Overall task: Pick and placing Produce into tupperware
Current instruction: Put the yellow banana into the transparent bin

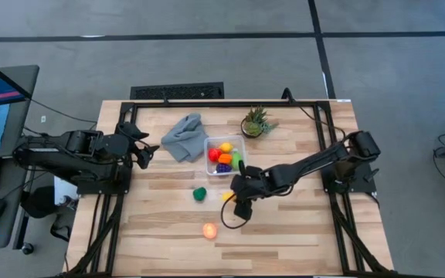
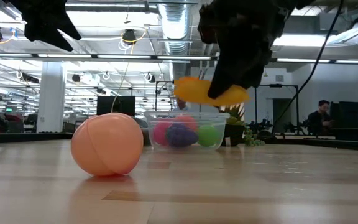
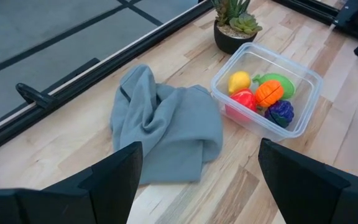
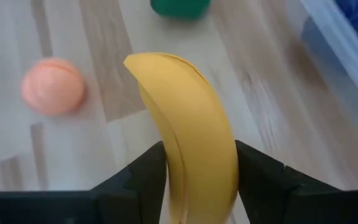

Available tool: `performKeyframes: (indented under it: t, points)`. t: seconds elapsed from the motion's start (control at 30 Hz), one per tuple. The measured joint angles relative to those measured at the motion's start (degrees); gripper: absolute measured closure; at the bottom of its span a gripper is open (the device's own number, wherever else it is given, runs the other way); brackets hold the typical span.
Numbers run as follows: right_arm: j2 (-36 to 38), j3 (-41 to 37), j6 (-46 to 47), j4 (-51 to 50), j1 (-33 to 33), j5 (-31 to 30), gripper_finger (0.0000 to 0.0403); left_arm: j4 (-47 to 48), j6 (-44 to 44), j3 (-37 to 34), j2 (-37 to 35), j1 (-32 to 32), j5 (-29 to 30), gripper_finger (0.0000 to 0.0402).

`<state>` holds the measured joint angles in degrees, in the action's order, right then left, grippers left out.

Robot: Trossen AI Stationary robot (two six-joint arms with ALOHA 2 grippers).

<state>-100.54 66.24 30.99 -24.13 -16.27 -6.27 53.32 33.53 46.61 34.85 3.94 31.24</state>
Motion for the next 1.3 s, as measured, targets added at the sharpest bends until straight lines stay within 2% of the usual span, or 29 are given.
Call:
performKeyframes:
  t: [0.33,0.63,0.93,1.17,1.3]
  points:
    - [3.95,0.0,-1.49,1.46,0.02,-3.04,0.0208,-0.02,0.01,0.01,0.0,-0.01,0.02,0.0093]
    - [4.15,0.0,-1.52,1.49,0.0,-4.61,0.0242,-0.02,0.01,0.02,0.02,-0.01,0.02,0.0093]
    - [4.07,0.0,-1.49,2.61,-0.21,-7.79,0.0212,-0.02,0.03,0.02,0.01,0.0,0.02,0.0093]
    - [4.06,0.0,-1.54,3.79,-0.22,-8.86,0.0239,-0.02,0.03,0.02,0.0,0.01,0.01,0.0093]
    - [4.05,0.0,-1.56,3.82,-0.22,-9.12,0.0235,-0.02,0.03,0.0,0.0,0.01,0.02,0.0093]
